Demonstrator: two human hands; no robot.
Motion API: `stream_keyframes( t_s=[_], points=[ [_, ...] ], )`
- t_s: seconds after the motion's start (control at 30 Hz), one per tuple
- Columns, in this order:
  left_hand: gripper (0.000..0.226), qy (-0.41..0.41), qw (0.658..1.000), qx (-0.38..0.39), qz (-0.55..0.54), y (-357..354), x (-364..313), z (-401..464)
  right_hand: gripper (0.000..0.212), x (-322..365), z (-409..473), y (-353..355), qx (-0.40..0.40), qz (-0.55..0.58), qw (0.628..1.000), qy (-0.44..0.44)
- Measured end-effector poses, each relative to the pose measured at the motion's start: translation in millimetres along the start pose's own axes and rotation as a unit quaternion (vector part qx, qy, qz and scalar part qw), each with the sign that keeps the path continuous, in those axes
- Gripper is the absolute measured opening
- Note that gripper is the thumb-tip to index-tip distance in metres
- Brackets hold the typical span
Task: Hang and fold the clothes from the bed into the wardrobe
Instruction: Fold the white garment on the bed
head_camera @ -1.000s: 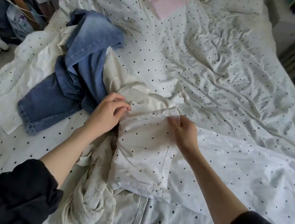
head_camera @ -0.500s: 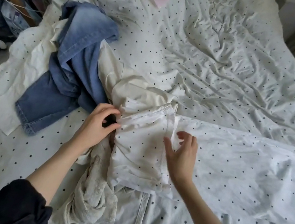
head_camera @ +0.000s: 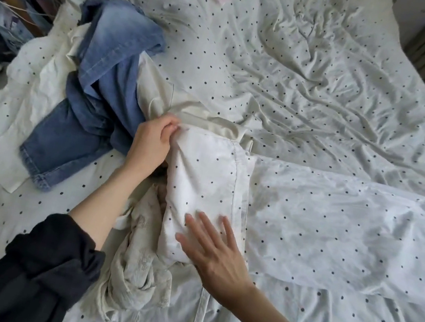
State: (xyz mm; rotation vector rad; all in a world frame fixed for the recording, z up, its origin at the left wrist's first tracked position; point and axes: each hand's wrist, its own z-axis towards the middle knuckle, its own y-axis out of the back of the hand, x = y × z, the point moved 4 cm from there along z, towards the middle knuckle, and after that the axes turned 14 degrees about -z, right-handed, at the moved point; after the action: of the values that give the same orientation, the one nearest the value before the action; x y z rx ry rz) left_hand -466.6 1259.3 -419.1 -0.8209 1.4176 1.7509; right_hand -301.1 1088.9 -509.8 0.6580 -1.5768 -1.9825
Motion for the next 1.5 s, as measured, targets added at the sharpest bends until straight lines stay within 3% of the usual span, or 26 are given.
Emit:
stream_keyframes(
  t_s=[0.1,0.2,0.3,0.37,0.43,0.53,0.6,0.7,0.73,0.8,0.9,0.97,1.07,1.13,1.17,1.23,1.27,1.37,1.43,1.5],
  points=[
    [0.023,-0.018,0.999,0.027,0.015,-7.9,-15.3,28.1,0.059,1.7,-12.9,-1.2,0.025,0.014,0.999,0.015],
    [0.022,0.007,0.997,0.079,0.001,-23.2,-9.2,36.0,0.045,-3.7,-17.2,-2.5,0.049,0.016,0.999,0.017],
    [0.034,0.113,0.99,0.035,-0.073,-23.5,1.2,19.0,0.05,-12.1,-12.2,2.0,0.062,0.07,0.996,-0.009],
    [0.044,0.197,0.973,-0.017,-0.115,-15.6,16.3,-0.8,0.048,-32.2,-0.1,8.1,0.033,0.103,0.987,-0.122],
    [0.043,0.251,0.956,-0.039,-0.147,-12.6,30.9,-22.3,0.044,-62.7,11.8,15.6,-0.007,0.159,0.935,-0.317],
    [0.028,0.285,0.946,-0.024,-0.153,-17.3,39.9,-50.5,0.043,-101.6,25.0,10.0,0.063,0.277,0.793,-0.539],
    [0.027,0.312,0.939,0.003,-0.147,-23.7,41.2,-66.3,0.043,-111.2,34.2,5.5,0.14,0.315,0.749,-0.566],
    [0.03,0.34,0.924,0.022,-0.173,-29.8,40.6,-80.6,0.013,-115.6,39.4,4.4,0.173,0.355,0.703,-0.592],
    [0.032,0.344,0.921,0.019,-0.183,-30.1,39.9,-81.4,0.017,-117.1,39.1,4.1,0.174,0.357,0.693,-0.601],
    [0.035,0.357,0.912,0.023,-0.2,-31.1,37.3,-83.5,0.025,-121.9,33.5,4.2,0.166,0.33,0.695,-0.617],
    [0.036,0.375,0.905,0.103,-0.17,-34.9,40.8,-91.9,0.01,-124.0,24.0,5.9,0.164,0.315,0.7,-0.62],
    [0.036,0.385,0.9,0.141,-0.148,-36.4,44.7,-96.5,0.017,-122.5,17.2,8.1,0.152,0.304,0.711,-0.616],
    [0.028,0.359,0.909,0.114,-0.177,-36.7,37.8,-96.3,0.029,-110.9,14.5,25.8,0.028,0.22,0.801,-0.556],
    [0.03,0.331,0.922,0.091,-0.178,-35.9,27.7,-92.8,0.029,-94.7,17.3,27.7,0.037,0.241,0.838,-0.489],
    [0.031,0.321,0.927,0.087,-0.173,-35.1,21.7,-92.3,0.033,-88.2,18.1,25.7,0.079,0.279,0.835,-0.468],
    [0.026,0.312,0.931,0.1,-0.164,-35.1,6.7,-91.9,0.042,-86.2,16.9,23.8,0.16,0.382,0.789,-0.454],
    [0.022,0.312,0.93,0.11,-0.161,-35.3,0.6,-90.9,0.046,-89.6,17.1,25.3,0.174,0.451,0.743,-0.463],
    [0.017,0.302,0.931,0.13,-0.158,-40.2,-32.8,-85.9,0.054,-105.1,5.6,40.0,0.171,0.651,0.553,-0.491],
    [0.025,0.279,0.937,0.146,-0.149,-53.7,-61.6,-78.1,0.057,-124.8,-9.0,50.9,0.15,0.702,0.496,-0.489],
    [0.034,0.265,0.937,0.178,-0.139,-76.3,-86.0,-71.3,0.057,-145.4,-22.6,58.7,0.125,0.72,0.468,-0.497]
  ],
)
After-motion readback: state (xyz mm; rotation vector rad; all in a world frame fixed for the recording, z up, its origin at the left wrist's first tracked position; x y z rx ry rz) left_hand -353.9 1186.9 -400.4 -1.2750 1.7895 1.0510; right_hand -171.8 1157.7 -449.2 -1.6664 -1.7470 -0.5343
